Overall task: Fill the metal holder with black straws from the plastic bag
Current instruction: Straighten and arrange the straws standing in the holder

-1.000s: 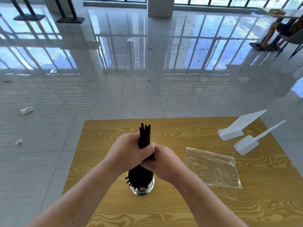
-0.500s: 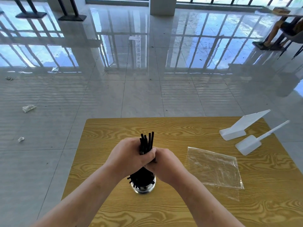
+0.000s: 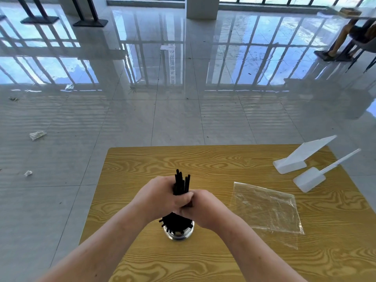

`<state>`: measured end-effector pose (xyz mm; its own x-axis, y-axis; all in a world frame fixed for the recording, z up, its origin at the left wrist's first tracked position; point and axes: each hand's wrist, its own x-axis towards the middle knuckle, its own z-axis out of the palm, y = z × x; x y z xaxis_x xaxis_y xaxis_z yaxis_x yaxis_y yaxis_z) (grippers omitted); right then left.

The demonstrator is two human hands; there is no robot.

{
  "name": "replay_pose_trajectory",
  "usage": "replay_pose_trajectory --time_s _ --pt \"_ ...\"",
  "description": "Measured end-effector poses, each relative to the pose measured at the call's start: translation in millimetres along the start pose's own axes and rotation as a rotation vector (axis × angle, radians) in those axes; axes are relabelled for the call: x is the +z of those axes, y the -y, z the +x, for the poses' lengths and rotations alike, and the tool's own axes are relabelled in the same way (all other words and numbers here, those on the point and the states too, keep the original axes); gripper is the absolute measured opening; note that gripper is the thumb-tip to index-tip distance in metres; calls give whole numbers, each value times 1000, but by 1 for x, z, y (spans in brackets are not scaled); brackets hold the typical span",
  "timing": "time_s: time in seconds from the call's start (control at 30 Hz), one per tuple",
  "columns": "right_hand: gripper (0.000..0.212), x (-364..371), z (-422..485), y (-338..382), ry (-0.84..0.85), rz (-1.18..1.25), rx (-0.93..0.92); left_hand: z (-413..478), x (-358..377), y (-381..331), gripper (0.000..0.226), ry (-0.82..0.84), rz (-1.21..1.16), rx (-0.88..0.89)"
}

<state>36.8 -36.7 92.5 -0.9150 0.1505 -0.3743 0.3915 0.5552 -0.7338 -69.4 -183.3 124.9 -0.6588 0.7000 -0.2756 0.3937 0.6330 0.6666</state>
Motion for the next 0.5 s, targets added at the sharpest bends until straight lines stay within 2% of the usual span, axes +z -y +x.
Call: replay_pose_trajectory --time_s 0.13,0.37,0.5 --pt "13 4 0 -7 8 -61 14 -4 4 7 34 100 50 -29" --pt "36 2 -1 -17 -14 -21 58 -3 -1 17 39 152 0 -60" --pt "26 3 -3 -21 -45 16 45 -2 1 26 32 140 79 -82"
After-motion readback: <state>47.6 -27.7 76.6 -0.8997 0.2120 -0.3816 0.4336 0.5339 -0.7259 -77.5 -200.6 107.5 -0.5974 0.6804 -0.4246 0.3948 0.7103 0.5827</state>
